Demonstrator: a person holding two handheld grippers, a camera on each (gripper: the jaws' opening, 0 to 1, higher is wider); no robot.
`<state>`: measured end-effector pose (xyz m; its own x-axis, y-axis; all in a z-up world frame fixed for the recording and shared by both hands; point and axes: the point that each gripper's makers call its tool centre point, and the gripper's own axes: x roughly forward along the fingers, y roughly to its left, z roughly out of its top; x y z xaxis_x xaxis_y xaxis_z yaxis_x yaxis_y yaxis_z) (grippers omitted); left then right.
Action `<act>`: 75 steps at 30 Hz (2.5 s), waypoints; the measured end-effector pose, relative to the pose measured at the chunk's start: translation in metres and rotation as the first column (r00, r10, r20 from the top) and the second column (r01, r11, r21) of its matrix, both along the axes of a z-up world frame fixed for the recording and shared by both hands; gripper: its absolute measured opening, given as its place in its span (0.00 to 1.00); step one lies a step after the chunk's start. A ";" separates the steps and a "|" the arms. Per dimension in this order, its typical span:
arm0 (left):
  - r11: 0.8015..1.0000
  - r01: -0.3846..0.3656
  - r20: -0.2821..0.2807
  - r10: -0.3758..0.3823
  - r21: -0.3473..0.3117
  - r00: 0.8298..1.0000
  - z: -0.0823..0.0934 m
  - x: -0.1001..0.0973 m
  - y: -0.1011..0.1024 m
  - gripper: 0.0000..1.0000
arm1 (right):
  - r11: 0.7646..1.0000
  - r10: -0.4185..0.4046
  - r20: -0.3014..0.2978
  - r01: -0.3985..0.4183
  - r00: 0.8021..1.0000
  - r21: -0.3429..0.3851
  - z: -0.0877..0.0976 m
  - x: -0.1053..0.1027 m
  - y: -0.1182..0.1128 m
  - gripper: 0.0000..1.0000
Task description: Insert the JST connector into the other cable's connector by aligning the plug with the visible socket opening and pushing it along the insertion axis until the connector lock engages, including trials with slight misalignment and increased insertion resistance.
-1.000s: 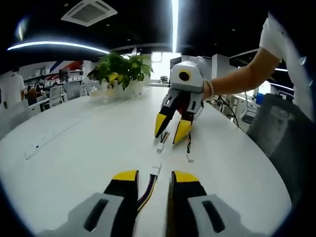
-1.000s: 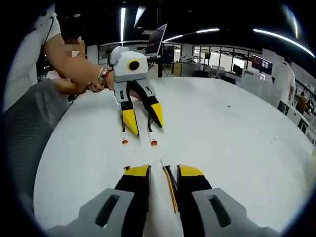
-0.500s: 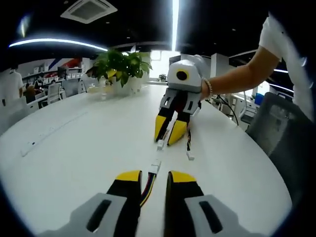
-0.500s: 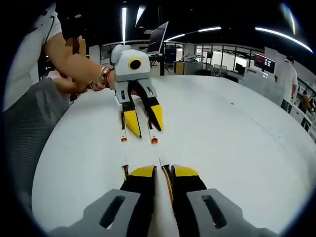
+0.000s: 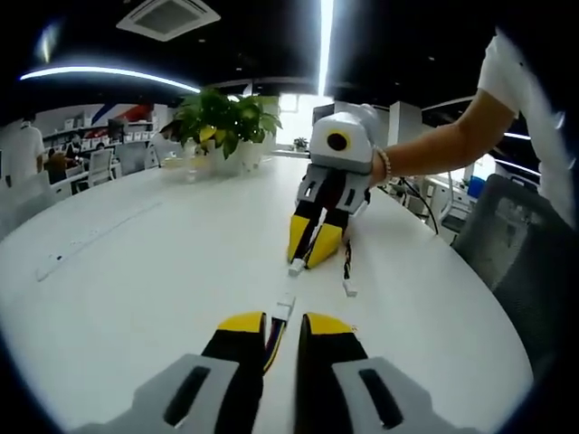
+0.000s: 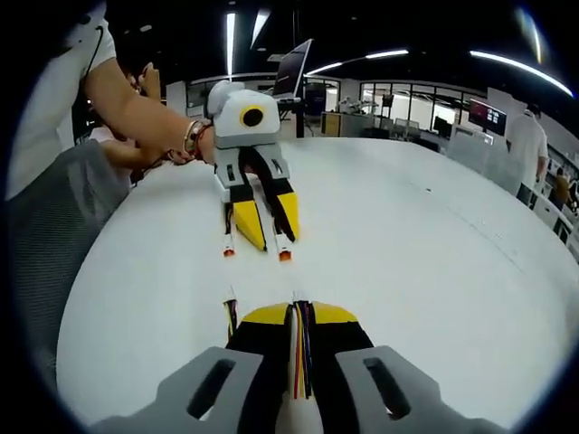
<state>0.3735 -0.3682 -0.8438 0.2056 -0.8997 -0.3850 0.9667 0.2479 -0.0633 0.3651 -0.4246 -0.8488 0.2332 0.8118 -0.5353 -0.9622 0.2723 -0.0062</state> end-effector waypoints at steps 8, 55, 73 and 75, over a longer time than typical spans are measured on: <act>1.000 0.000 -0.007 0.000 -0.004 1.000 0.000 0.000 0.000 0.06 | 1.000 0.013 0.004 -0.013 1.000 -0.003 0.000 -0.002 0.000 0.04; 0.990 0.014 0.053 -0.022 0.138 0.998 0.025 -0.025 0.021 0.00 | 0.989 0.137 0.107 -0.131 0.985 -0.060 0.048 -0.027 0.045 0.02; 0.988 0.034 0.048 -0.041 0.151 0.998 0.022 -0.028 0.019 0.00 | 0.978 0.191 0.101 -0.180 0.976 -0.109 0.035 -0.028 0.058 0.02; 0.987 0.038 0.051 -0.047 0.159 0.998 0.021 -0.029 0.019 0.00 | 0.976 0.196 0.098 -0.184 0.976 -0.114 0.034 -0.029 0.058 0.02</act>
